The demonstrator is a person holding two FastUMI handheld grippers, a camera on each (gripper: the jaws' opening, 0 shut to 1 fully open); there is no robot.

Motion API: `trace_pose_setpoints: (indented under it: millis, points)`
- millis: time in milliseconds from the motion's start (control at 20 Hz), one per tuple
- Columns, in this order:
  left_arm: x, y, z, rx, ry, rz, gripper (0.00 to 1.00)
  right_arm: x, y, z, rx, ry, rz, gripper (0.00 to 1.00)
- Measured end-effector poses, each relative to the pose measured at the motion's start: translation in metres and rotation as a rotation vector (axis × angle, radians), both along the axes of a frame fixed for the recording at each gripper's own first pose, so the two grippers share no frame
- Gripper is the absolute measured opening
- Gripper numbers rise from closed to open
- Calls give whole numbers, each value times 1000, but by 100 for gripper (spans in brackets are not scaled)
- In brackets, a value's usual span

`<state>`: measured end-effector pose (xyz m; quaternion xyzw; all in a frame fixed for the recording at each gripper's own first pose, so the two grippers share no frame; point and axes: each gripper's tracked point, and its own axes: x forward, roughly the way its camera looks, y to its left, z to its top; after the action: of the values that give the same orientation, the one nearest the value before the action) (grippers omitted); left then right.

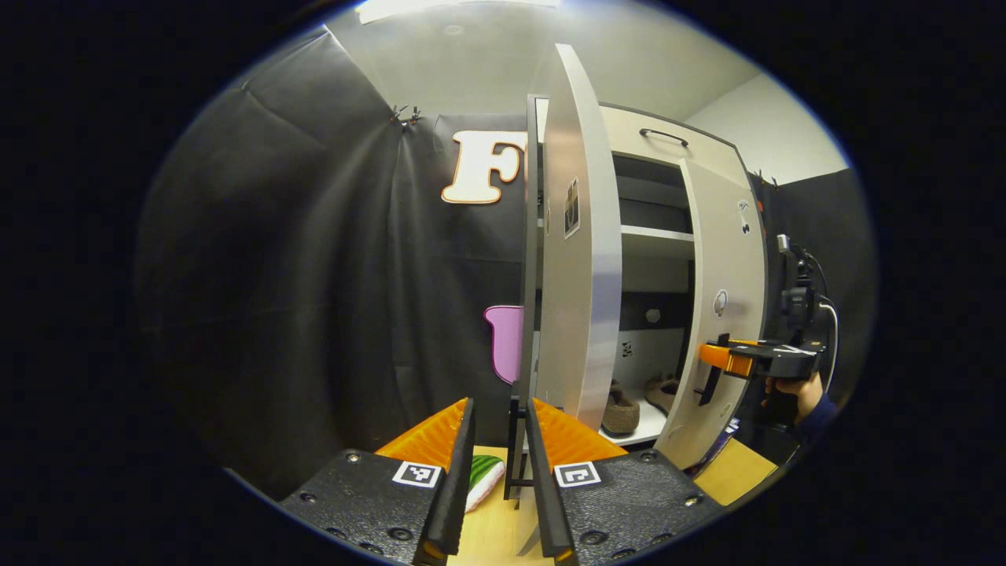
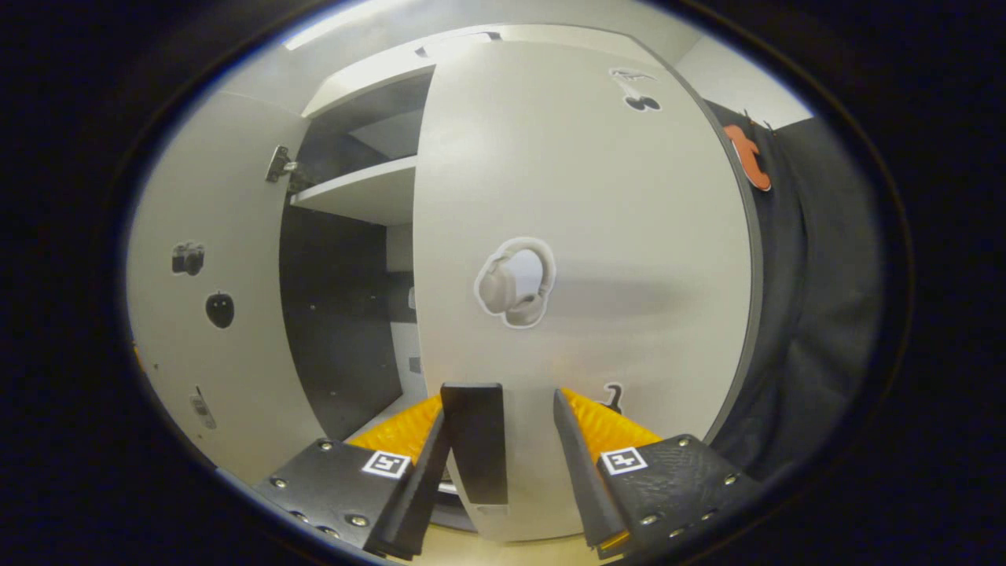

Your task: Grab one shoe with the right hand and put it into the shoe cabinet, grab the other shoe with the left hand and put it into the shoe cabinet; then close the right door with the right hand and the left door with the left hand.

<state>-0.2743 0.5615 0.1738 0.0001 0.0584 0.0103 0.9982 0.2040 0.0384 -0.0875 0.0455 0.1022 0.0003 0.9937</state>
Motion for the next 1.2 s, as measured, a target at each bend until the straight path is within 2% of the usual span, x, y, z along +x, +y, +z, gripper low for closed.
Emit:
trace_pose_setpoints:
  millis: [300, 700, 750, 800, 850, 950, 1050, 1150, 1200]
  points:
    - [1, -2, 1, 13, 4, -20, 33, 8, -1, 1, -4, -10, -43, 74]
    - [1, -5, 2, 22, 6, -46, 33, 14, -2, 1, -12, -27, -70, 72]
    - [1, -6, 2, 20, 5, -48, 38, 15, -2, 1, -14, -28, -74, 72]
    - [1, -6, 2, 18, 5, -50, 38, 15, -2, 2, -16, -32, -76, 72]
    - [1, -6, 2, 18, 5, -51, 33, 16, -2, 1, -19, -31, -74, 74]
    - [1, -10, 1, 19, 8, -66, 33, 15, -1, 1, -19, -29, -59, 74]
    - [2, -9, 1, 47, 12, -63, 34, 12, 0, -1, -5, -20, -37, 72]
    - [1, -19, 4, 37, 7, -89, 36, 3, 0, -3, 28, -11, -23, 73]
    - [0, -22, 5, 22, 4, -105, 42, -3, 0, -4, 36, -14, -17, 75]
